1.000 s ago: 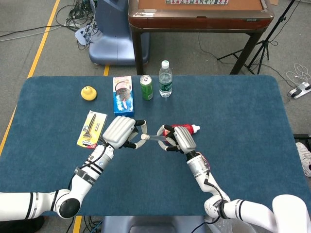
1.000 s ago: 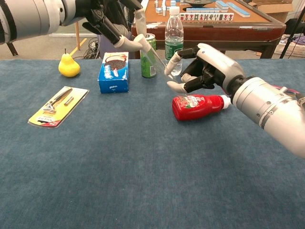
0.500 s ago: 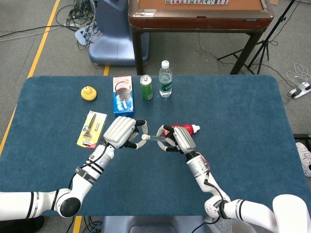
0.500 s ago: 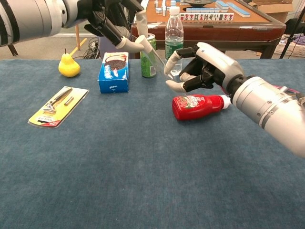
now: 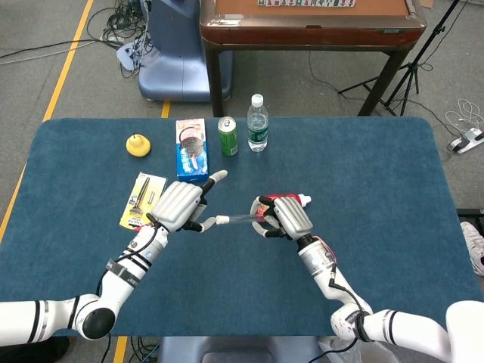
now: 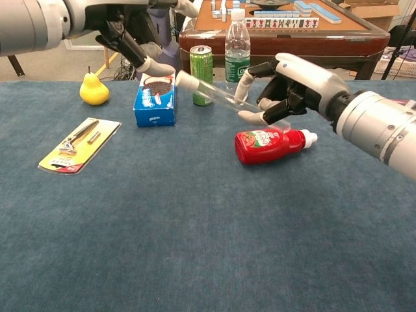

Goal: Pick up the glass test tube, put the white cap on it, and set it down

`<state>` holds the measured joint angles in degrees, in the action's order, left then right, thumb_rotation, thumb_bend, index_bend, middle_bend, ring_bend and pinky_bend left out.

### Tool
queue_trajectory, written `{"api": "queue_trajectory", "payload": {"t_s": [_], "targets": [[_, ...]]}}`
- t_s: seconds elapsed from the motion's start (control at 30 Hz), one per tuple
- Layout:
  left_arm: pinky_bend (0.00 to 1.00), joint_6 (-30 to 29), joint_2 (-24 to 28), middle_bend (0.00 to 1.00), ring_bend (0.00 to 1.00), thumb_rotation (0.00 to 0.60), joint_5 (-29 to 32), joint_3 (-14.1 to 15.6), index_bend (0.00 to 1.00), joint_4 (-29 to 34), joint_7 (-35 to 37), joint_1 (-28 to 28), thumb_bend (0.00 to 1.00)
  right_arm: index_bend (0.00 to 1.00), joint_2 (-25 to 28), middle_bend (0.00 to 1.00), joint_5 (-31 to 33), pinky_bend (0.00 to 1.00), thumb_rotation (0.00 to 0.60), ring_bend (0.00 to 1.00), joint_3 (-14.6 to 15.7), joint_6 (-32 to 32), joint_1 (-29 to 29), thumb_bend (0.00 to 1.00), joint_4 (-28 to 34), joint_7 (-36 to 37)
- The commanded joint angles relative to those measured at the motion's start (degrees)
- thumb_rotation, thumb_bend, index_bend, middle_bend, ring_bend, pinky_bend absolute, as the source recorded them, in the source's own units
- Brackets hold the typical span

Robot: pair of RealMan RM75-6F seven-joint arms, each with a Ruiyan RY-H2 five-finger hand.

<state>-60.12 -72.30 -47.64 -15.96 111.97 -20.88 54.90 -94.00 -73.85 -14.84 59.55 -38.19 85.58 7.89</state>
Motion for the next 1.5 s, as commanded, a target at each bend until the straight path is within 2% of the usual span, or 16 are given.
{"api": "queue_trajectory", "payload": {"t_s": [0.03, 0.2, 0.37, 0.67, 1.0, 1.07, 1.2, 1.3, 1.5], "targets": [[1.0, 0.36, 1.53, 0.82, 0.86, 0.6, -0.09, 0.95, 0.02, 0.16, -0.47, -0.69, 0.27, 0.89, 3.89, 1.0, 0.86, 1.0, 0.6, 1.0, 1.28, -1.7, 0.13, 0.85, 3.29, -4.44], [1.0, -0.82, 2.35, 0.77, 0.8, 0.6, -1.77, 1.81, 0.0, -0.39, 0.26, -2.22, 0.27, 0.89, 7.57, 1.0, 1.32, 1.0, 0.6, 1.0, 3.49, -3.12, 0.83, 0.85, 4.82, -7.62], [1.0, -2.02, 2.29, 0.73, 0.72, 0.6, -3.02, 2.55, 0.0, -1.75, 0.03, -3.28, 0.27, 0.89, 8.39, 1.0, 1.31, 1.0, 0.6, 1.0, 5.24, -3.32, 1.89, 0.85, 3.46, -7.53], [1.0, -3.38, 1.89, 0.65, 0.63, 0.6, -4.6, 3.37, 0.0, -3.28, -0.01, -4.97, 0.27, 0.89, 3.8, 1.0, -0.58, 1.0, 0.6, 1.0, 7.18, -2.96, 2.89, 0.85, -4.66, -3.71], [1.0, -2.54, 1.67, 0.64, 0.64, 0.6, -5.18, 3.87, 0.0, -3.78, 0.24, -5.93, 0.27, 0.89, -2.49, 1.0, -3.03, 1.0, 0.6, 1.0, 8.93, -3.1, 3.15, 0.85, -14.48, -1.09], [1.0, -2.32, 1.65, 0.64, 0.64, 0.6, -5.24, 3.8, 0.0, -3.85, 0.38, -5.98, 0.27, 0.88, -2.94, 1.0, -3.05, 1.0, 0.6, 1.0, 9.09, -3.26, 3.26, 0.81, -15.26, -1.16], [1.0, -1.92, 1.51, 0.63, 0.63, 0.6, -5.49, 3.71, 0.0, -4.12, 0.75, -6.16, 0.27, 0.8, -3.78, 1.0, -3.32, 1.0, 0.6, 1.0, 9.09, -2.66, 3.64, 0.67, -16.57, -1.44], [1.0, -1.57, 1.34, 0.63, 0.63, 0.6, -5.61, 3.74, 0.0, -4.43, 0.94, -6.25, 0.27, 0.76, -4.1, 1.0, -3.54, 1.0, 0.6, 1.0, 9.14, -2.36, 3.87, 0.6, -17.08, -1.68], [1.0, -0.84, 1.24, 0.62, 0.63, 0.6, -5.61, 3.63, 0.0, -4.62, 1.52, -6.43, 0.27, 0.61, -3.97, 1.0, -3.75, 1.0, 0.6, 1.0, 9.08, -2.64, 4.0, 0.43, -16.81, -1.76]]}}
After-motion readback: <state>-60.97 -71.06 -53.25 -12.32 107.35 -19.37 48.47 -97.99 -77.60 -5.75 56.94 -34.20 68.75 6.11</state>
